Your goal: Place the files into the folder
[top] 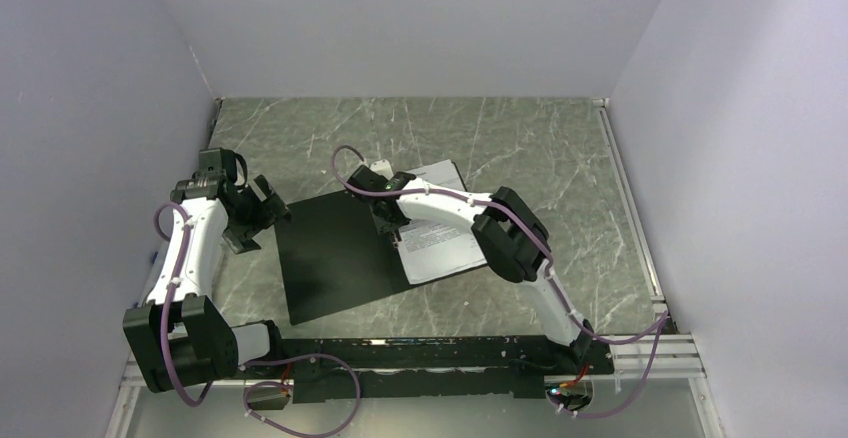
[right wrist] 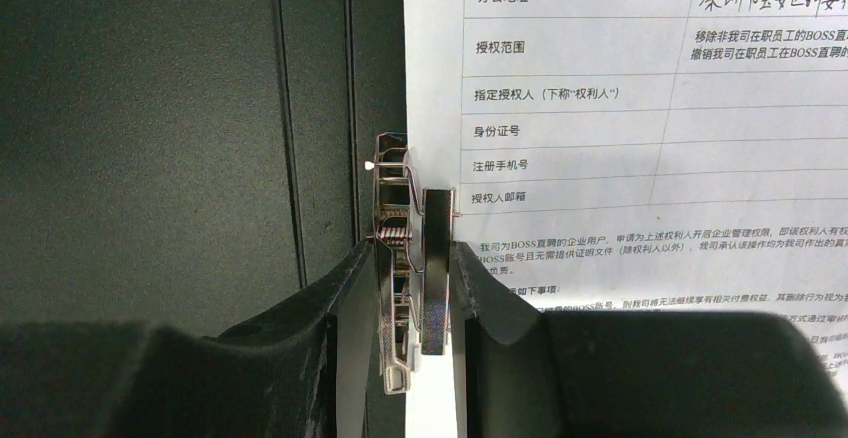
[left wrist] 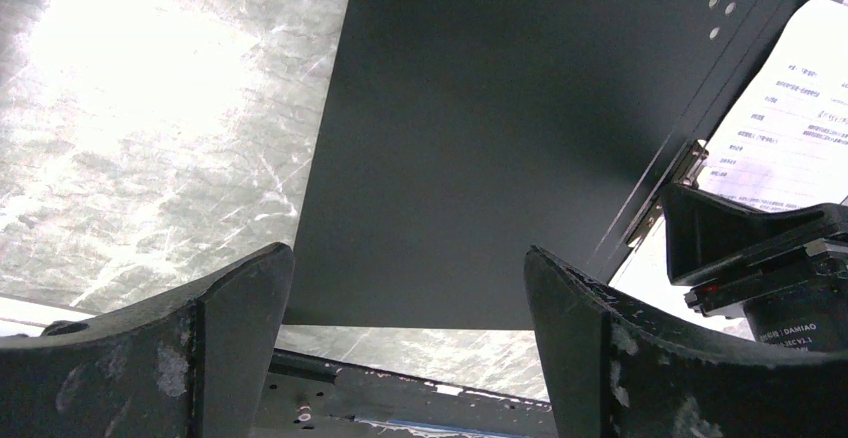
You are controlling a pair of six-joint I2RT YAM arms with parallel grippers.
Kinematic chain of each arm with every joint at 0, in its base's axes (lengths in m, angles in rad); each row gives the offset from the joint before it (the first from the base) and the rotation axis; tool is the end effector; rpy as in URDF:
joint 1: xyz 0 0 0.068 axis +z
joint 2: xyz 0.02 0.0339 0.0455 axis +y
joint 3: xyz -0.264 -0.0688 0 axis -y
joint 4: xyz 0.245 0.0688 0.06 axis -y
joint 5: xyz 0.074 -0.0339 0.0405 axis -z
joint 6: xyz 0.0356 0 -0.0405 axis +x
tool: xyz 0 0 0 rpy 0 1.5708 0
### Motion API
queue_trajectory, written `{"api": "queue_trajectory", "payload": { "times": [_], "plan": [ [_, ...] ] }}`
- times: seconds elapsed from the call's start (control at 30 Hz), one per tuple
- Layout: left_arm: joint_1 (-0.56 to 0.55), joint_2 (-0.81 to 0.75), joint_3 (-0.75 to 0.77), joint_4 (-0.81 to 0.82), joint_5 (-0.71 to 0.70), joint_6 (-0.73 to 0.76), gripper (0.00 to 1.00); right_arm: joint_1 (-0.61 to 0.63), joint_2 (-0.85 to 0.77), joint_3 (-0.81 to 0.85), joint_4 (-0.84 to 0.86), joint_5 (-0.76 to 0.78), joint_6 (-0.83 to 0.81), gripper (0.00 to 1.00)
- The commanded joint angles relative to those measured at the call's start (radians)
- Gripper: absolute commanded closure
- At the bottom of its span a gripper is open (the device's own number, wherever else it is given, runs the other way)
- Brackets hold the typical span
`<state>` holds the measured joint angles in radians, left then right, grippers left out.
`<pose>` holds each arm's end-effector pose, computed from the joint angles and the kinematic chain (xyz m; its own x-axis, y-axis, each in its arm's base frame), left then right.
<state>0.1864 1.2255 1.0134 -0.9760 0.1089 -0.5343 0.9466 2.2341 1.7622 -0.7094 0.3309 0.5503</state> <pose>0.2205 0.0376 0.2675 -0.7110 -0.6492 -0.2700 -0.5884 0.7596 -0.2769 0.2835 0.3737 0.1640 -0.8245 -0.2984 -0.4808 -0.3099 0.9490 -0.0576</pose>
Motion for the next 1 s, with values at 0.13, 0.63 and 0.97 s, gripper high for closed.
{"api": "queue_trajectory", "payload": {
  "times": [0.13,0.63,0.97],
  "plan": [
    [-0.003,-0.001,0.008,0.010,0.037,0.028,0.08,-0.023,-0.147,-0.066,0.026,0.000,-0.016,1.00],
    [-0.012,0.047,-0.010,0.064,0.131,0.004,0.07,-0.091,-0.369,-0.258,0.072,-0.013,-0.046,1.00],
    [-0.025,0.075,-0.064,0.178,0.292,-0.007,0.07,-0.172,-0.526,-0.377,0.099,-0.081,-0.082,1.00]
  ]
}}
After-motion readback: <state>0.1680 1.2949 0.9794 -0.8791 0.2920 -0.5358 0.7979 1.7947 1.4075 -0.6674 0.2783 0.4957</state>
